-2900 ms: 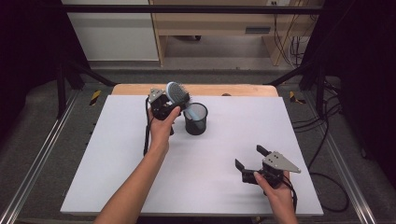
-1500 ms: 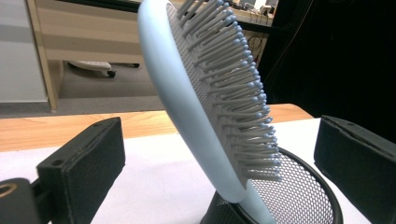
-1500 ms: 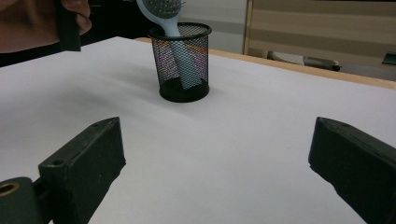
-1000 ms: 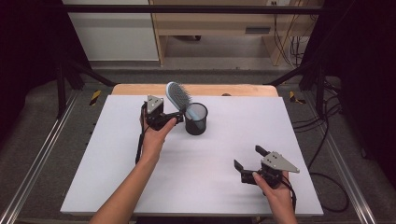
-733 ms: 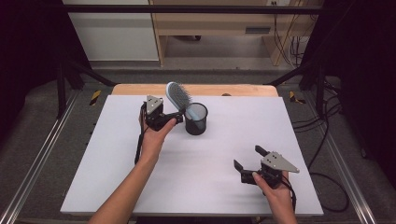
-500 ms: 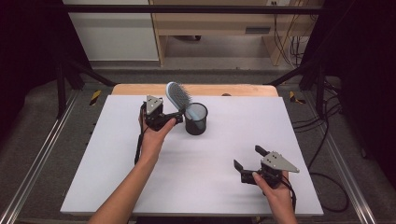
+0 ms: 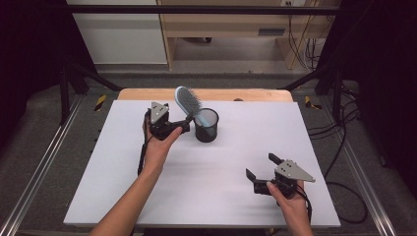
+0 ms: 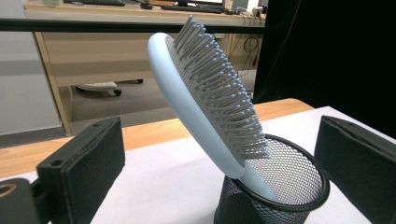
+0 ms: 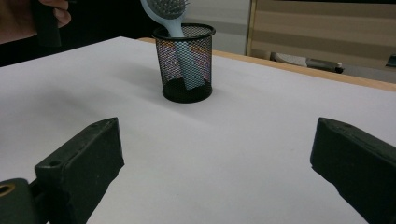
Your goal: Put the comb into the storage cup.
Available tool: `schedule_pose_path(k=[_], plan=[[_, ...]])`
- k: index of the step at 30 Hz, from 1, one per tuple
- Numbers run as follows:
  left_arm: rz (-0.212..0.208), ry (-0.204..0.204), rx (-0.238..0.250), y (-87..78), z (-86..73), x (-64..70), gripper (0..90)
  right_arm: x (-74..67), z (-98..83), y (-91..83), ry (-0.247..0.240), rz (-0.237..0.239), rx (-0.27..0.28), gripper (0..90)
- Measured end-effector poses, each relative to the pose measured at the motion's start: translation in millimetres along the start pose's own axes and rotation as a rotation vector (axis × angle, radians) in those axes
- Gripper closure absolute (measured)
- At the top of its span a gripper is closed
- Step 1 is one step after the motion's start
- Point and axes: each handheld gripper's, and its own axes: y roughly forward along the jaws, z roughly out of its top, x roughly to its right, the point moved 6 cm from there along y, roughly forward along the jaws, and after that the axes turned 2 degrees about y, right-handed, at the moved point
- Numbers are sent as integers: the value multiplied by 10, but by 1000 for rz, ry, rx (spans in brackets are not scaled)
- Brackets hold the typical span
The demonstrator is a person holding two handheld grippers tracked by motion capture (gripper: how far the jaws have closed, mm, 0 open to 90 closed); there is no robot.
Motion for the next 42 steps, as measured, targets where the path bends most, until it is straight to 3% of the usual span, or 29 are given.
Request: schedule_pose_path(k=[17, 22, 26, 38, 42], plan=[[17, -17, 27, -384, 41, -170, 18, -2, 3, -13, -16, 1, 1, 24], [22, -6, 25, -534, 54, -237, 18, 8, 7, -25, -15, -2, 3, 24], [9, -12, 31, -647, 74, -264, 18, -10, 9, -36, -29, 4, 5, 25], [-6, 56, 18, -923, 194, -324, 13, -13, 18, -44, -53, 5, 6, 26], [0, 55, 27, -1021, 253, -366, 12, -5, 13, -49, -67, 5, 0, 26]])
